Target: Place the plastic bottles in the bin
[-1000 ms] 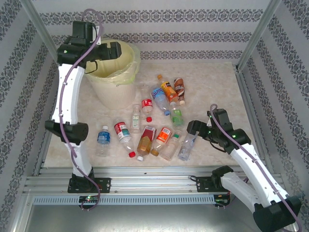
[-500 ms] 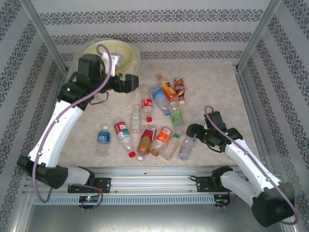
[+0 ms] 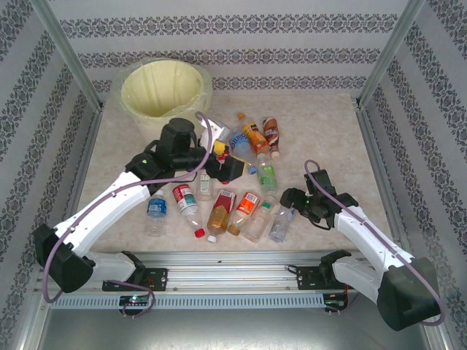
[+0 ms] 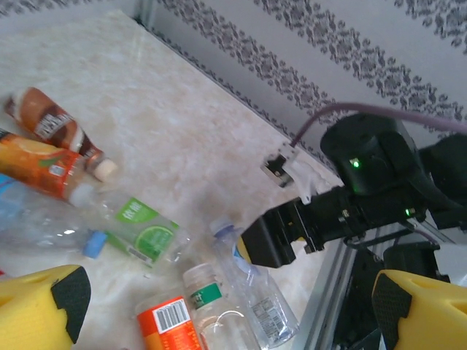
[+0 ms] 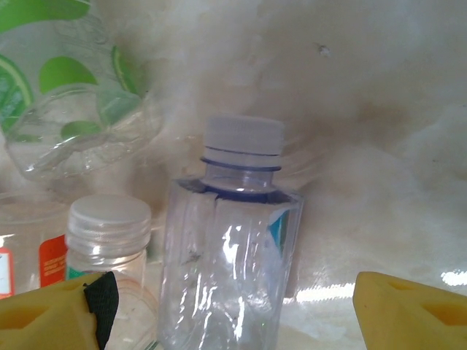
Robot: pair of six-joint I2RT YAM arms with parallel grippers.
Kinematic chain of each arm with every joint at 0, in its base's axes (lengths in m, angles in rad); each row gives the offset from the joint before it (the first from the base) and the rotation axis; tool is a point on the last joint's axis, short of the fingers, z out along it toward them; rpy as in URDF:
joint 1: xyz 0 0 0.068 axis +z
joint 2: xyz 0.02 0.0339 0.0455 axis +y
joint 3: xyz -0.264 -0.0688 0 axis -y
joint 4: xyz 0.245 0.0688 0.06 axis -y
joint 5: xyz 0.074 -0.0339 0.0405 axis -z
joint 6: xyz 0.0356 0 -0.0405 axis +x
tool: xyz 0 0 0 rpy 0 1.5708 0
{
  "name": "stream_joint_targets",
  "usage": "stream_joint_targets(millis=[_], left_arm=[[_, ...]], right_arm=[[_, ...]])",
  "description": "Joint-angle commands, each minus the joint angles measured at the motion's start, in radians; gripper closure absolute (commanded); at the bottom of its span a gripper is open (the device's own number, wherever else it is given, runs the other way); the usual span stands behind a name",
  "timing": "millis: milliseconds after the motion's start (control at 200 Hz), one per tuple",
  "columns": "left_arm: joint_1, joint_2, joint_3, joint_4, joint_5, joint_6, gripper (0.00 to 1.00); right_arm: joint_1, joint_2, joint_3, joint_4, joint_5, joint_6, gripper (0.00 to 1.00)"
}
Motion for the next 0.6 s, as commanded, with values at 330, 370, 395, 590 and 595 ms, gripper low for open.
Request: stream_joint_targets(millis=[330,370,395,590,595], left_arm=[[-0.083,0.056,-0.033,0.034,-0.034,0.050,0.00],[-0.086,0.062,-0.031,0.029,-0.033,0.051,0.00],[-0.088,0.066,-0.029,0.026,-0.032,0.052,0.00],[-0.097,0.083,-0.022,0.014,-0.037,0.055,0.00],[-0.097,0.083,-0.022,0.014,-0.037,0.055,0.00]], right_arm=[[-0.016,0.111,-0.052,0.167,-0.048,0.033,0.17],[-0.021,0.123,-0.050,0.174,-0.059,0.027,0.18],[-0.021,0.131,-0.049,0.180,-0.061,0.029,0.19],[-0.024,0.185,-0.051,0.230,-0.072,0.029,0.25],[-0.023,0.186,-0.051,0.231,-0.073,0.029,0.25]])
